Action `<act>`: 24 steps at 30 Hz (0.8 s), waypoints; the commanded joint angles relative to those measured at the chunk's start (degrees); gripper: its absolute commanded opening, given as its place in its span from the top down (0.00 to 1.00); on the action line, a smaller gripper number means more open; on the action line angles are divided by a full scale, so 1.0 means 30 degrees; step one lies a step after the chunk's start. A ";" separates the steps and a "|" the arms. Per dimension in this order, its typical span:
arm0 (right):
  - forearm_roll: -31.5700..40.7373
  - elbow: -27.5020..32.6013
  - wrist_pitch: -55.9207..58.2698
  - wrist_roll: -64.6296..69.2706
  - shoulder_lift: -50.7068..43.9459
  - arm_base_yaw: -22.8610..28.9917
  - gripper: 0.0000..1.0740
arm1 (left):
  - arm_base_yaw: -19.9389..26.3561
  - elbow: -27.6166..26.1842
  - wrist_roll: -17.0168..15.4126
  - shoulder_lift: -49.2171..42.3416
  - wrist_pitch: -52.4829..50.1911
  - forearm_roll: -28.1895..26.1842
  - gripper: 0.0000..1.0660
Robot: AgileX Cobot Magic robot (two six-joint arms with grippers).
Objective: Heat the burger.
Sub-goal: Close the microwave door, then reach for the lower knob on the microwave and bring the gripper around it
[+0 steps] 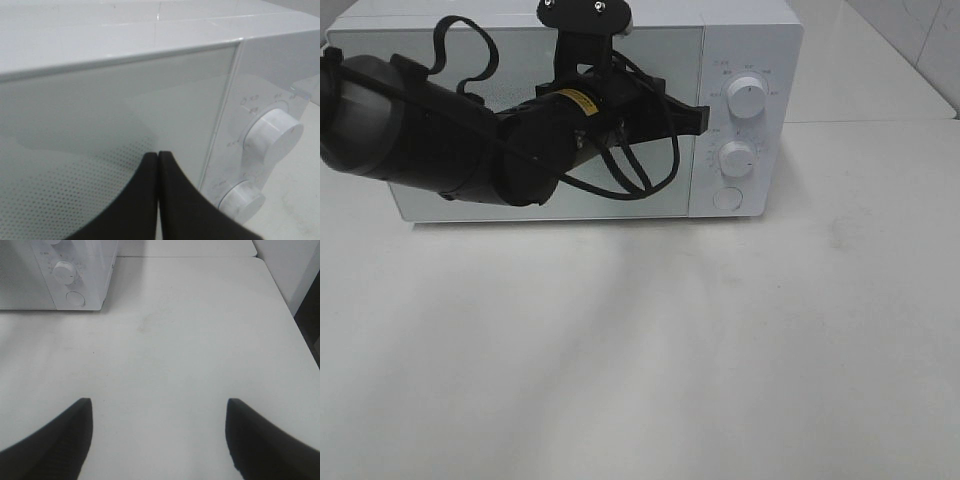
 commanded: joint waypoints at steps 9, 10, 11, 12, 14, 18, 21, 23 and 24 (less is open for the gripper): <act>-0.0057 0.0095 -0.0210 0.0095 -0.0516 -0.0057 0.32 | 0.0363 -0.0344 0.0000 -0.1757 0.5290 -0.0688 1.00; -0.0057 0.0095 -0.0210 0.0095 -0.0516 -0.0057 0.32 | 0.0267 -0.0325 0.0000 -0.1929 0.5634 -0.0535 1.00; -0.0057 0.0095 -0.0210 0.0095 -0.0516 -0.0057 0.32 | 0.0267 -0.0325 0.0000 -0.1929 0.5634 -0.0535 1.00; -0.0057 0.0095 -0.0210 0.0095 -0.0516 -0.0057 0.32 | 0.0134 -0.0306 0.0000 -0.2177 0.6513 -0.0401 1.00; -0.0057 0.0095 -0.0210 0.0095 -0.0516 -0.0057 0.32 | 0.0115 -0.0306 -0.0019 -0.2330 0.6990 -0.0344 1.00; -0.0057 0.0095 -0.0210 0.0095 -0.0516 -0.0057 0.32 | -0.0076 -0.0306 -0.0019 -0.2884 0.9969 -0.0344 0.89; -0.0057 0.0095 -0.0210 0.0095 -0.0516 -0.0057 0.32 | -0.0076 -0.0306 -0.0038 -0.3132 1.1459 -0.0344 0.76; -0.0057 0.0095 -0.0210 0.0095 -0.0516 -0.0057 0.32 | -0.0076 -0.0306 -0.0229 -0.3591 1.3904 -0.0382 0.37; -0.0057 0.0095 -0.0210 0.0095 -0.0516 -0.0057 0.32 | -0.0076 -0.0306 -0.0229 -0.3591 1.3904 -0.0382 0.37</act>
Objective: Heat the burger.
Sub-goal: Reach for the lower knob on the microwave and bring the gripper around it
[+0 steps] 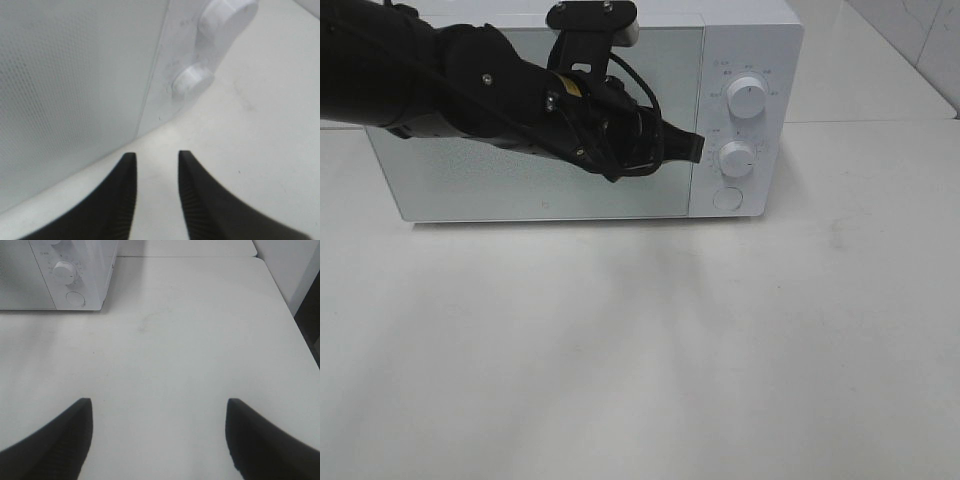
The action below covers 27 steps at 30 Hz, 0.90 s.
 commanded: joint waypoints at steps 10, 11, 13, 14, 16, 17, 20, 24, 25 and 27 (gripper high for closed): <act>-0.0057 0.0095 -0.0210 0.0095 -0.0516 -0.0057 0.32 | -0.0095 -0.0153 -0.0153 -0.1280 0.8690 -0.0267 0.04; -0.0057 0.0095 -0.0210 0.0095 -0.0516 -0.0057 0.32 | -0.0095 -0.0153 -0.0153 -0.1280 0.8690 -0.0267 0.04; -0.0057 0.0095 -0.0210 0.0095 -0.0516 -0.0057 0.32 | -0.0095 -0.0153 -0.0134 -0.1375 0.9301 -0.0076 0.04; -0.0057 0.0095 -0.0210 0.0095 -0.0516 -0.0057 0.32 | -0.0095 -0.0153 -0.0153 -0.1566 1.0409 0.0325 0.04; -0.0057 0.0095 -0.0210 0.0095 -0.0516 -0.0057 0.32 | -0.0095 -0.0153 -0.0153 -0.1738 1.1440 0.0497 0.04; -0.0057 0.0095 -0.0210 0.0095 -0.0516 -0.0057 0.32 | -0.0057 -0.0153 -0.0172 -0.1833 1.1937 0.0497 0.04; -0.0057 0.0095 -0.0210 0.0095 -0.0516 -0.0057 0.32 | -0.0038 -0.0153 -0.0172 -0.2120 1.3522 0.0802 0.04; -0.0057 0.0095 -0.0210 0.0095 -0.0516 -0.0057 0.32 | -0.0019 -0.0153 -0.0477 -0.2349 1.4840 0.1394 0.04; -0.0057 0.0095 -0.0210 0.0095 -0.0516 -0.0057 0.32 | 0.0057 -0.0153 -0.0726 -0.2368 1.5011 0.1547 0.04; -0.0057 0.0095 -0.0210 0.0095 -0.0516 -0.0057 0.32 | 0.0344 -0.0153 -0.1108 -0.2406 1.5546 0.1700 0.04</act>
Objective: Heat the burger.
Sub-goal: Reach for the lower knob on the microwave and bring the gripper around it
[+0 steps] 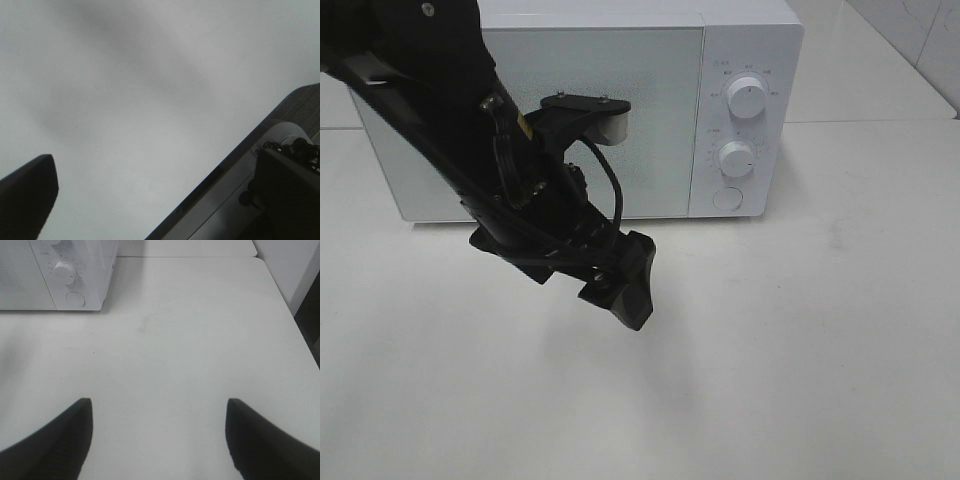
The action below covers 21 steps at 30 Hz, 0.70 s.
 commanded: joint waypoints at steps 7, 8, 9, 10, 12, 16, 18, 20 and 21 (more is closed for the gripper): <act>-0.0057 0.0095 -0.0210 0.0095 -0.0516 -0.0057 0.32 | 0.2483 -0.0153 -0.0516 -0.0210 0.2788 0.0420 0.04; -0.0057 0.0095 -0.0210 0.0095 -0.0516 -0.0057 0.32 | 0.2750 -0.0153 -0.0516 -0.0210 0.3056 0.0477 0.04; -0.0057 0.0095 -0.0210 0.0095 -0.0516 -0.0057 0.32 | 0.3438 -0.0153 -0.0516 -0.0210 0.3610 0.0611 0.04; -0.0057 0.0095 -0.0210 0.0095 -0.0516 -0.0057 0.32 | 0.3438 -0.0153 -0.0516 -0.0210 0.3610 0.0611 0.04; -0.0057 0.0095 -0.0210 0.0095 -0.0516 -0.0057 0.32 | 0.4335 -0.0134 -0.0516 -0.0344 0.4202 0.0783 0.04; -0.0057 0.0095 -0.0210 0.0095 -0.0516 -0.0057 0.32 | 0.5138 0.0210 -0.0516 -0.0974 0.4163 0.0898 0.04; -0.0057 0.0095 -0.0210 0.0095 -0.0516 -0.0057 0.32 | 0.6207 0.0898 -0.0458 -0.2120 0.3953 0.0936 0.04; -0.0057 0.0095 -0.0210 0.0095 -0.0516 -0.0057 0.32 | 0.6952 0.1566 -0.0363 -0.2922 0.3934 0.0993 0.04; -0.0057 0.0095 -0.0210 0.0095 -0.0516 -0.0057 0.32 | 0.6952 0.1566 -0.0363 -0.2922 0.3934 0.0993 0.04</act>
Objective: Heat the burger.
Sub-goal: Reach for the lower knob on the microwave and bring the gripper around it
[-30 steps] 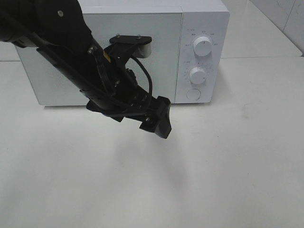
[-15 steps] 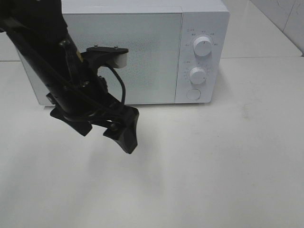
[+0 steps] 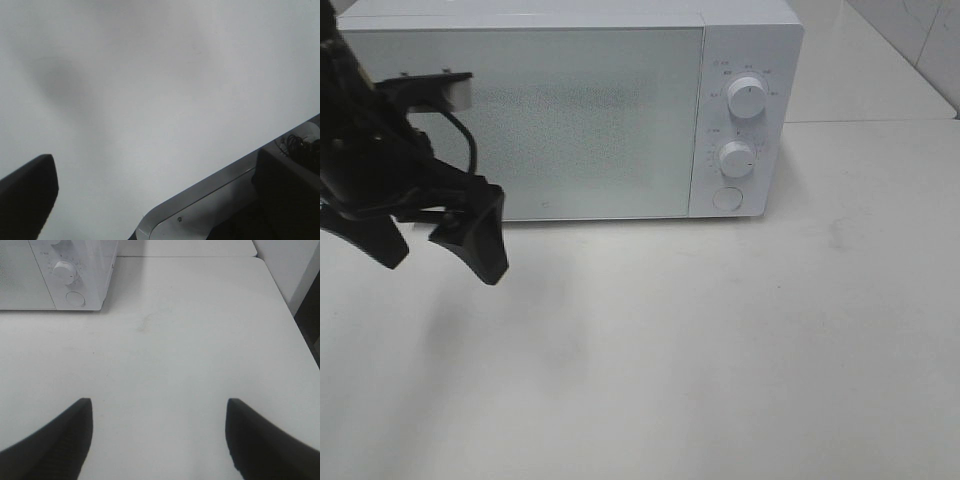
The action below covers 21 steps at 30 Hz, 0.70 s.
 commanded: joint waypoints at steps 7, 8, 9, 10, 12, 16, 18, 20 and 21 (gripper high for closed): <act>-0.0057 0.0095 -0.0210 0.0095 -0.0516 -0.0057 0.32 | 0.4545 0.3285 0.0898 -0.4087 -0.0076 0.0172 0.04; -0.0057 0.0095 -0.0210 0.0095 -0.0516 -0.0057 0.32 | 0.4545 0.3285 0.0898 -0.4087 -0.0076 0.0172 0.04; -0.0057 0.0095 -0.0210 0.0095 -0.0516 -0.0057 0.32 | 0.4927 0.3533 0.0936 -0.4354 -0.0076 0.0267 0.04; -0.0057 0.0095 -0.0210 0.0095 -0.0516 -0.0057 0.32 | 0.5863 0.4144 0.0936 -0.4966 -0.0076 0.0535 0.04; -0.0057 0.0095 -0.0210 0.0095 -0.0516 -0.0057 0.32 | 0.6627 0.4622 0.0859 -0.5500 -0.0172 0.0688 0.04; -0.0057 0.0095 -0.0210 0.0095 -0.0516 -0.0057 0.32 | 0.7525 0.5653 0.0726 -0.6875 -0.0688 0.0611 0.04; -0.0057 0.0095 -0.0210 0.0095 -0.0516 -0.0057 0.32 | 0.7582 0.6092 0.0726 -0.7639 -0.0783 0.0688 0.04; -0.0057 0.0095 -0.0210 0.0095 -0.0516 -0.0057 0.32 | 0.7582 0.6341 0.0726 -0.8079 -0.0840 0.0726 0.04; -0.0057 0.0095 -0.0210 0.0095 -0.0516 -0.0057 0.32 | 0.7582 0.6818 0.0726 -0.8995 -0.0859 0.0726 0.04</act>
